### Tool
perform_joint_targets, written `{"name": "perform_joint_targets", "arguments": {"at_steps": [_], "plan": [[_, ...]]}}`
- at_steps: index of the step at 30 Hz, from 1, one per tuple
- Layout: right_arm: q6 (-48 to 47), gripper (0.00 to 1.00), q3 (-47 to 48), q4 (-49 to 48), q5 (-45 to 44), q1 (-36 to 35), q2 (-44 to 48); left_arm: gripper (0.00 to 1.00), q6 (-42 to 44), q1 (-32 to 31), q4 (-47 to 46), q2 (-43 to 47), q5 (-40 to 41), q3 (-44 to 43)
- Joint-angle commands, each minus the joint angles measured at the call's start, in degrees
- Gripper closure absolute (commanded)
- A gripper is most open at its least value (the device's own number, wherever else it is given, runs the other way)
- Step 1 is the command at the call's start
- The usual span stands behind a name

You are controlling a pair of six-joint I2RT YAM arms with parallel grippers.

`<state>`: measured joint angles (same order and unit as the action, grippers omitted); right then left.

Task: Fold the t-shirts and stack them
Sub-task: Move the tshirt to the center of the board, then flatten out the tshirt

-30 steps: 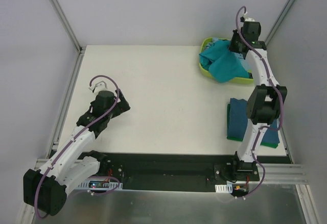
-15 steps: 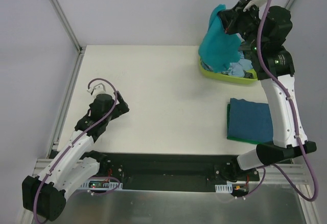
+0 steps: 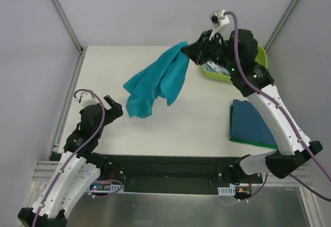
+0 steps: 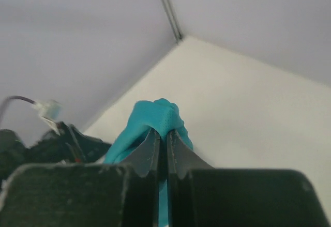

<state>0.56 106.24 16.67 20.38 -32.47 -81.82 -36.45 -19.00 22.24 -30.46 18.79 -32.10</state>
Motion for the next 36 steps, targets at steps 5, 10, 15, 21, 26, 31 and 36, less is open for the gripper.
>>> {"name": "perform_joint_targets", "arguments": {"at_steps": [5,10,15,21,26,31,36], "plan": [[4.2,0.82,-37.7,3.0,-20.0,5.9,6.1,0.01,-1.0,0.8,2.0,0.2,1.9,0.3],[-0.1,0.04,-41.3,8.3,-27.8,10.0,2.5,0.01,-1.7,0.7,2.1,-8.9,-4.7,-0.9],[2.1,0.04,-50.5,2.3,-31.2,10.0,10.6,0.01,-3.5,0.7,1.8,-16.1,-11.9,-0.2],[8.3,0.04,-64.3,-3.9,-34.4,10.1,26.4,0.03,-4.3,0.7,-1.0,-19.6,-16.0,0.6],[12.8,0.04,-71.0,-3.0,-36.2,10.4,34.3,0.21,-5.5,0.5,-3.0,-25.0,-18.2,0.5],[13.9,0.04,-74.7,-3.0,-35.2,10.4,39.4,0.30,-6.7,-0.4,-3.0,-31.8,-17.8,-0.9],[12.4,0.04,-76.4,-2.7,-32.7,10.4,42.6,0.37,-8.1,-1.6,-3.6,-38.2,-16.5,-2.9]]}}
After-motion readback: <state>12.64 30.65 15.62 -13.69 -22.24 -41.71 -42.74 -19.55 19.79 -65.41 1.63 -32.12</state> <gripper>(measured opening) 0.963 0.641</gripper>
